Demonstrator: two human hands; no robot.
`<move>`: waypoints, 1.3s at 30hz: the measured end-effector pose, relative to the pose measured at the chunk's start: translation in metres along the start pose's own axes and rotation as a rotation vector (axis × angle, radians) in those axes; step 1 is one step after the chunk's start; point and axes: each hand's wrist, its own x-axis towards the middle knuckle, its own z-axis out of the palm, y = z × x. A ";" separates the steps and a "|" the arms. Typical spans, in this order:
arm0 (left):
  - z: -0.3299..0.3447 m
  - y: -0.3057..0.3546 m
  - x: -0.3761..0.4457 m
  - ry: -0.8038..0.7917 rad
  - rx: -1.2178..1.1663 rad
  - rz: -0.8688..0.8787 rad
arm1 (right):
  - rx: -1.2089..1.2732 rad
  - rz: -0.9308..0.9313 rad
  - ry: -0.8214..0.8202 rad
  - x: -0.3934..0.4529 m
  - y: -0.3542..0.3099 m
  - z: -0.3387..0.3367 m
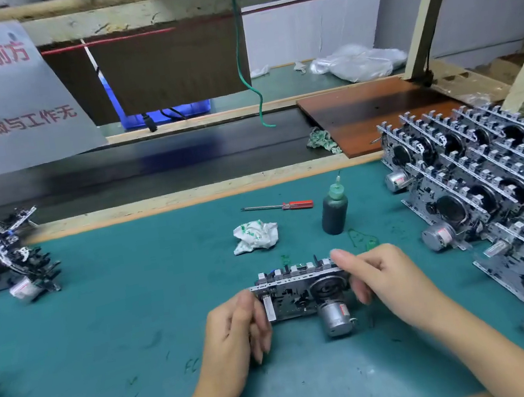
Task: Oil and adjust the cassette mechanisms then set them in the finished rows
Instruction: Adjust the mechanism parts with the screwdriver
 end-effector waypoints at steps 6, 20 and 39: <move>-0.001 -0.001 0.000 0.013 0.074 -0.033 | -0.105 0.023 -0.063 -0.002 -0.002 -0.005; 0.004 0.039 0.021 -0.019 0.533 0.409 | -0.035 -0.171 -0.149 -0.001 0.014 -0.002; 0.020 0.026 0.032 -0.116 0.534 0.498 | 0.071 -0.305 -0.095 0.009 0.009 0.002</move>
